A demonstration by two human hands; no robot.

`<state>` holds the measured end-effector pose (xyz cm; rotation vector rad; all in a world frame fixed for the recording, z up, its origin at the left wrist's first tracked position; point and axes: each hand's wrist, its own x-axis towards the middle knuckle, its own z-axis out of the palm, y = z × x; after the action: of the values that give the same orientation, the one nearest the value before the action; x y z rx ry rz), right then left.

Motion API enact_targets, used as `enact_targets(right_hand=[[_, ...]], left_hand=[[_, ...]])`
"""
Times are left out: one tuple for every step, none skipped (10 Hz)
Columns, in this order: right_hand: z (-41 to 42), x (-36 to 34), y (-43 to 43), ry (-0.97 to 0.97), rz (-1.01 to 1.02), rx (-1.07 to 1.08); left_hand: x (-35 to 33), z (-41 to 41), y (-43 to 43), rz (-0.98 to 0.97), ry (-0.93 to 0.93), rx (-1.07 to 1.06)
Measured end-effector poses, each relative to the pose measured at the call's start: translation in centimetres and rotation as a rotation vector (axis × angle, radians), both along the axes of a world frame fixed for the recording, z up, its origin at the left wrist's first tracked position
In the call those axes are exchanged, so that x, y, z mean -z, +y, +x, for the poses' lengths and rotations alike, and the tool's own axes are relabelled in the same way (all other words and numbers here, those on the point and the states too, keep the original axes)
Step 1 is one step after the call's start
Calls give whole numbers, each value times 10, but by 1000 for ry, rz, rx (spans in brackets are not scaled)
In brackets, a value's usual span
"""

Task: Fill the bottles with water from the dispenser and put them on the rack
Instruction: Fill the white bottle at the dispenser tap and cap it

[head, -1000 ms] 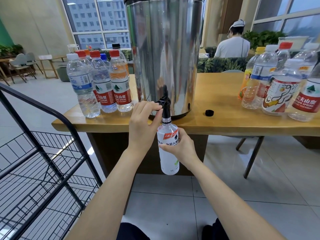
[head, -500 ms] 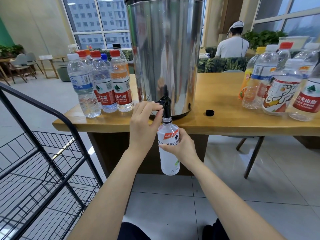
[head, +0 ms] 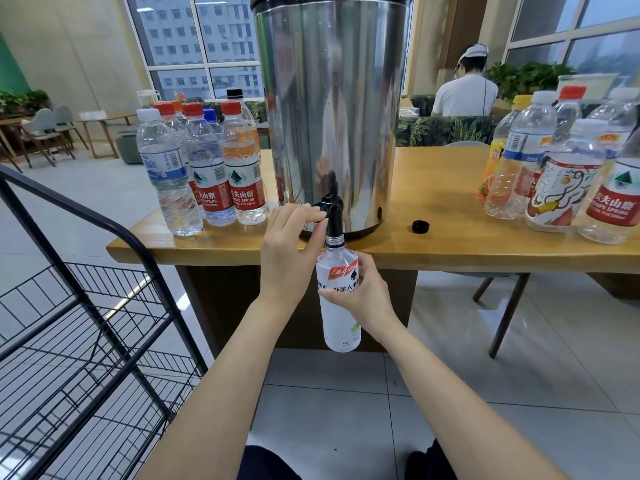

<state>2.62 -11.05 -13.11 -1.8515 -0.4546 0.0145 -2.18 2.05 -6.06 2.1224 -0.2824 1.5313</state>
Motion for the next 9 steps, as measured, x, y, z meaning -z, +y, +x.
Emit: enact_targets(right_hand=[[0,0,0,1,-1,-2],[0,0,0,-2,-5,2],[0,0,-1,-8,2,0],[1,0,-1,-7,3,0],[1,0,-1,-9,3,-2],[1,1,-1,-6,2,-2],[2,1,-1,-2,-2,3],[2,1,-1,-9,-5,3],[3,2,-1,-14,-10,8]], left_hand=[[0,0,0,2,9,3],[-1,-1,0,-2,9,7],[0,-1,-1,-7,12,5],[0,-1,-1,-4,14,3],[0,-1,0,0,13,4],[0,-1,0,1,14,6],[0,-1,0,0,13,4],[0,-1,0,-2,10,2],[0,-2,-1,-3,8,4]])
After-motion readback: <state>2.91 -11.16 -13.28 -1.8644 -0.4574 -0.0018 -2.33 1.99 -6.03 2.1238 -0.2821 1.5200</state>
